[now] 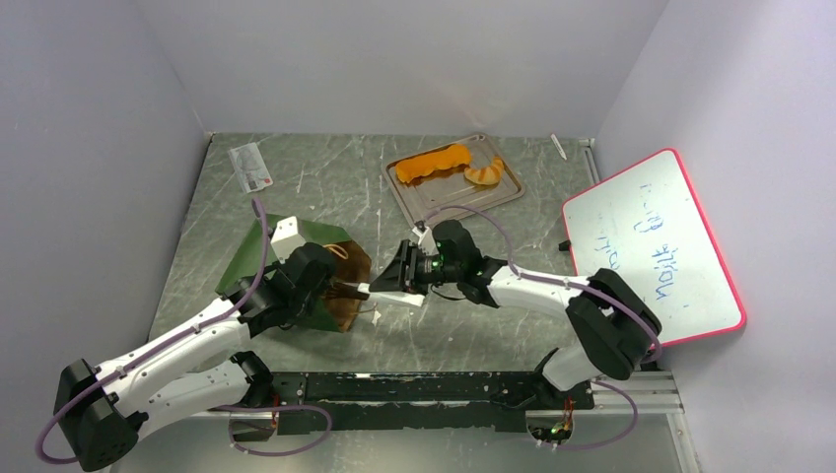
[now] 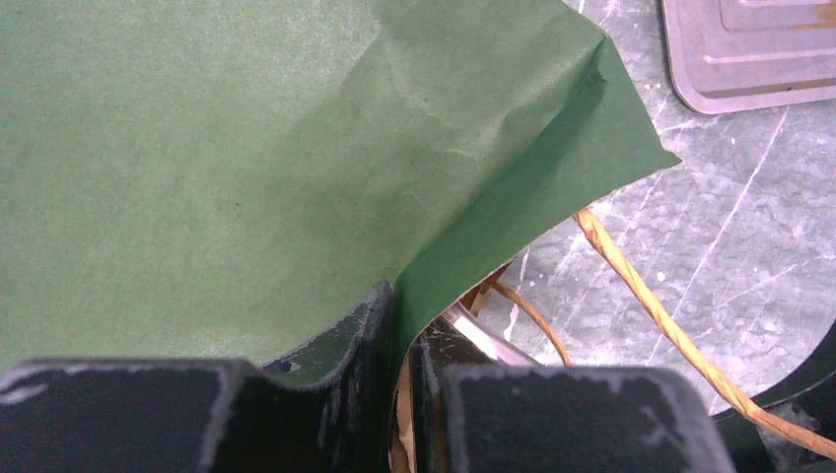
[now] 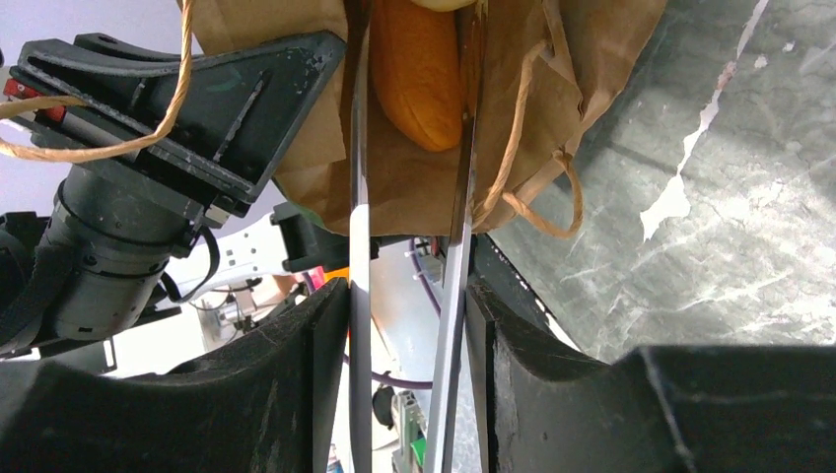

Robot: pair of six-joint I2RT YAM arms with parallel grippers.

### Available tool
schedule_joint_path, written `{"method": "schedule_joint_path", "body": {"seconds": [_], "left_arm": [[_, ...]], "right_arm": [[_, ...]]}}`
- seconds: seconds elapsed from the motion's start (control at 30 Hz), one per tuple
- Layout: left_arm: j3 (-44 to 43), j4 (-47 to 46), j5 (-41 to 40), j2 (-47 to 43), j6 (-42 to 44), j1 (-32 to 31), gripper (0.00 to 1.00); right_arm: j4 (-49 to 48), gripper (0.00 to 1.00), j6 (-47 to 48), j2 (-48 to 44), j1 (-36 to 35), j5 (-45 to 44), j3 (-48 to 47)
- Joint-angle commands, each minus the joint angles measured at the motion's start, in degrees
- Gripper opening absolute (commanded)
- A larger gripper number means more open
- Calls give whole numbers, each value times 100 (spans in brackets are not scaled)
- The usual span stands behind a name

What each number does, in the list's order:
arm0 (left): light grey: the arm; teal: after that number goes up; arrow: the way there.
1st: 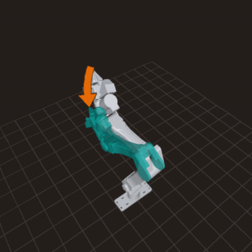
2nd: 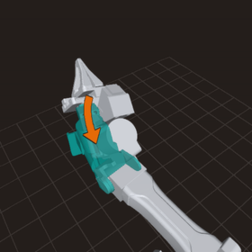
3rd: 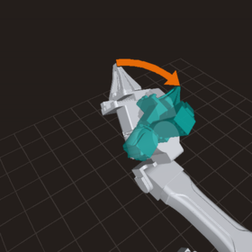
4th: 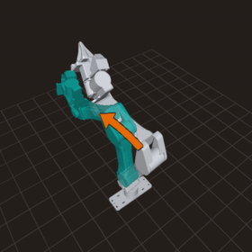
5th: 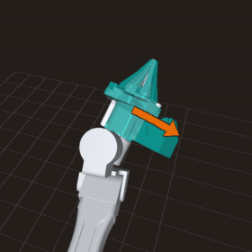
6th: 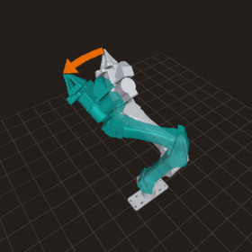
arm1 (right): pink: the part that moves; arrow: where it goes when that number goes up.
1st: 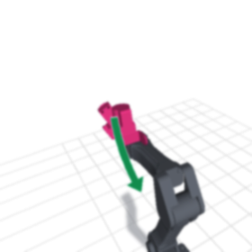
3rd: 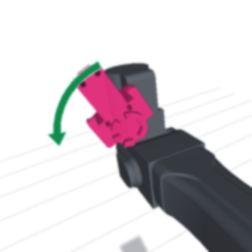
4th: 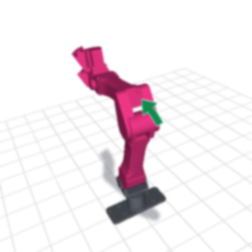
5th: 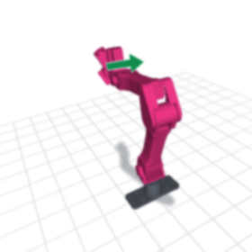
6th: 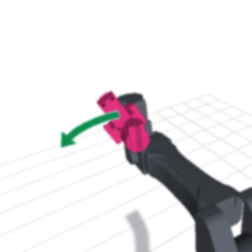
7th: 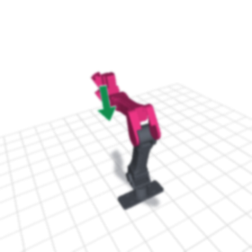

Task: Take the fake bread out of the paper bag
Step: Take out the fake bread from the paper bag.

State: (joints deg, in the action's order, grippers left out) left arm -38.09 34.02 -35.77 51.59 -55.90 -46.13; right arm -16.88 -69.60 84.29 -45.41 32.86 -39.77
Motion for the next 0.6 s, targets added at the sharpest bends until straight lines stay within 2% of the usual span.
{"method": "schedule_joint_path", "body": {"seconds": [0.0,0.57], "left_arm": [[-118,-217,9,-26,35,-37,7],[-81,-224,101,45,18,-42,7]], "right_arm": [[-310,45,58,192,-46,123,-251],[-572,49,139,1108,-62,266,-719]]}}
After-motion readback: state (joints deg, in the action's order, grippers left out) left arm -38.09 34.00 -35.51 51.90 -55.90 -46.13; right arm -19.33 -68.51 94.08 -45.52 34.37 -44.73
